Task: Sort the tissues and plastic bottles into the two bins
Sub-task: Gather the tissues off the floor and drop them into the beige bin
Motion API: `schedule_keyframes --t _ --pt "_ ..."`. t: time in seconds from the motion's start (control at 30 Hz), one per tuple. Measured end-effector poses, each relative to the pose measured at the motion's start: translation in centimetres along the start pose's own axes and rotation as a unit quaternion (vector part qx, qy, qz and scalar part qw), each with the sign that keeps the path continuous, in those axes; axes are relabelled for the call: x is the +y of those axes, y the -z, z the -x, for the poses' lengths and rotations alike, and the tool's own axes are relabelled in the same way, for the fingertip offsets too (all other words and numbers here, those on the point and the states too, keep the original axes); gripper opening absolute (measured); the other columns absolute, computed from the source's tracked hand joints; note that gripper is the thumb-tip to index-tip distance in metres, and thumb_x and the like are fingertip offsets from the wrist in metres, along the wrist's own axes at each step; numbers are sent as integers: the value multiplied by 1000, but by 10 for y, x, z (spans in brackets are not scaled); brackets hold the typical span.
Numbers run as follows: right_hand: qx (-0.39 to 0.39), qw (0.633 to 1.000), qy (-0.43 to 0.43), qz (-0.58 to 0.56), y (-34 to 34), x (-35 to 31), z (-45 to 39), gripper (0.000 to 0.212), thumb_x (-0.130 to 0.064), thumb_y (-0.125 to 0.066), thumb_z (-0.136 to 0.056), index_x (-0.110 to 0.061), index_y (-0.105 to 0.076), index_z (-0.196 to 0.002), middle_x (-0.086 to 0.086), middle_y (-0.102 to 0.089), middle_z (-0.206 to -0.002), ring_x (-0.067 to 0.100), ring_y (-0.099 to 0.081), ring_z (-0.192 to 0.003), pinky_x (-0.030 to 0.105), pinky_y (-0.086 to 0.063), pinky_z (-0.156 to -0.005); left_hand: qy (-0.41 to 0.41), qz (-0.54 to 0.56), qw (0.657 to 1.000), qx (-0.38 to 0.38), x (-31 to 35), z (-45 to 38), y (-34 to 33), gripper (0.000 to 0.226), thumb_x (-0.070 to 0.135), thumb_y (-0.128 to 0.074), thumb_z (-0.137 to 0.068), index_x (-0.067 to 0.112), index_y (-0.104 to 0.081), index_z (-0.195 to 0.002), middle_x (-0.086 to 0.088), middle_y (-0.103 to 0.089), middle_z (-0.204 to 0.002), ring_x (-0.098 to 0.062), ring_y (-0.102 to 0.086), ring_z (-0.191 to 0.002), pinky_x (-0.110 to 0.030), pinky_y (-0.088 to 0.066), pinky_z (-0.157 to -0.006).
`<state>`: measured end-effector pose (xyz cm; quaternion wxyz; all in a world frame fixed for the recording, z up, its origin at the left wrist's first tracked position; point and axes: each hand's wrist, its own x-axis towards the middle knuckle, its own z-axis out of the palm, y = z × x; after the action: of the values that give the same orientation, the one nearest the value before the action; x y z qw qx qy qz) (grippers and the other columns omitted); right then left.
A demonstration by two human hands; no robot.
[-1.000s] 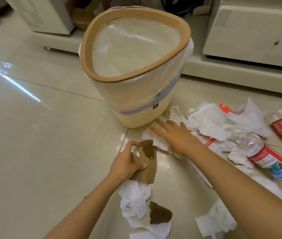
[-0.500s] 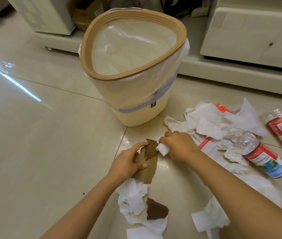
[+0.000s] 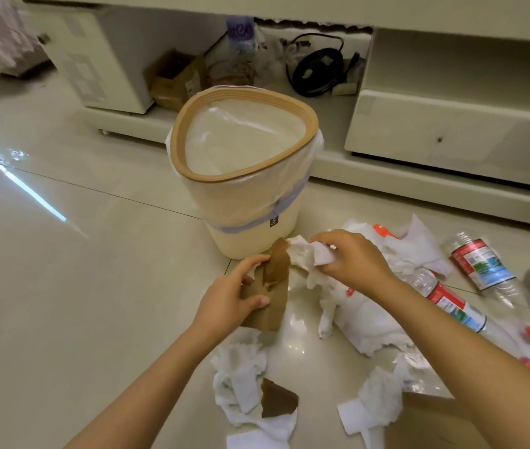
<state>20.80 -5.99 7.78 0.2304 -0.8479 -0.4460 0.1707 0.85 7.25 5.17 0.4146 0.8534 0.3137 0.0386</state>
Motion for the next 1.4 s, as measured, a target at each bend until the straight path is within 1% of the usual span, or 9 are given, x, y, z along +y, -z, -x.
schedule_keyframes --t 0.2,0.37,0.47,0.53,0.73,0.87,1.1,1.27,1.4 --pt "103 992 -17 -72 35 -14 6 25 -22 -71 -78 -29 -67 -102 -11 -64 -94 10 -56 -85 29 -46 -69 -79 73 989 104 39 1 37 68 21 -74 -79 60 -43 -125 10 -59 -95 -6 -58 -86 -28 -53 -77" --pt "144 983 -30 -107 42 -23 6 24 -20 -72 -77 -25 -68 -100 -8 -67 -93 10 -58 -83 27 -46 -64 -161 143 959 182 97 -17 76 65 19 -73 -81 49 -44 -130 13 -58 -100 -6 -56 -90 -16 -50 -75" --pt "143 983 -33 -113 42 -32 5 25 -18 -73 -76 -25 -68 -99 -7 -67 -92 11 -59 -84 32 -49 -68 -152 176 947 220 126 -42 98 64 23 -74 -80 48 -42 -131 29 -51 -104 -2 -54 -95 -24 -51 -82" --pt "139 982 -34 -120 41 -36 4 28 -18 -73 -76 -24 -67 -103 -7 -66 -96 11 -59 -86 30 -49 -71 -111 194 941 253 138 -61 114 65 23 -74 -80 43 -42 -134 28 -50 -97 -1 -54 -91 -32 -52 -86" --pt "142 980 -20 -138 41 -51 1 26 -21 -73 -78 -24 -66 -103 -7 -67 -95 7 -59 -85 31 -52 -74 10 297 929 219 133 -93 135 79 10 -68 -84 23 -23 -148 2 -58 -105 -10 -58 -92 -36 -52 -92" --pt "166 974 6 -157 42 -65 -1 24 -21 -73 -77 -27 -67 -99 -11 -67 -91 5 -59 -81 34 -52 -71 23 310 928 207 114 -92 127 81 19 -66 -86 24 -18 -151 -1 -54 -127 -16 -54 -113 -42 -45 -101" --pt "187 952 19 -241 60 -103 -22 32 -20 -76 -74 -34 -65 -101 -17 -67 -91 2 -61 -82 26 -53 -72 -11 307 927 217 100 -82 117 70 20 -59 -91 25 -21 -150 3 -51 -131 -7 -51 -106 -11 -37 -67" --pt "218 932 52 -284 85 -144 -58 32 -20 -77 -72 -32 -64 -99 -12 -67 -91 3 -62 -80 26 -55 -67 -19 300 927 224 96 -84 112 71 19 -61 -90 25 -22 -149 3 -47 -138 -9 -48 -120 -34 -45 -99" --pt "238 930 27 -278 89 -159 -92 27 -22 -76 -68 -26 -66 -93 -9 -67 -83 10 -64 -77 36 -57 -68 -33 287 929 232 92 -85 108 73 25 -62 -90 28 -20 -150 4 -45 -142 -8 -48 -123 -32 -45 -97"
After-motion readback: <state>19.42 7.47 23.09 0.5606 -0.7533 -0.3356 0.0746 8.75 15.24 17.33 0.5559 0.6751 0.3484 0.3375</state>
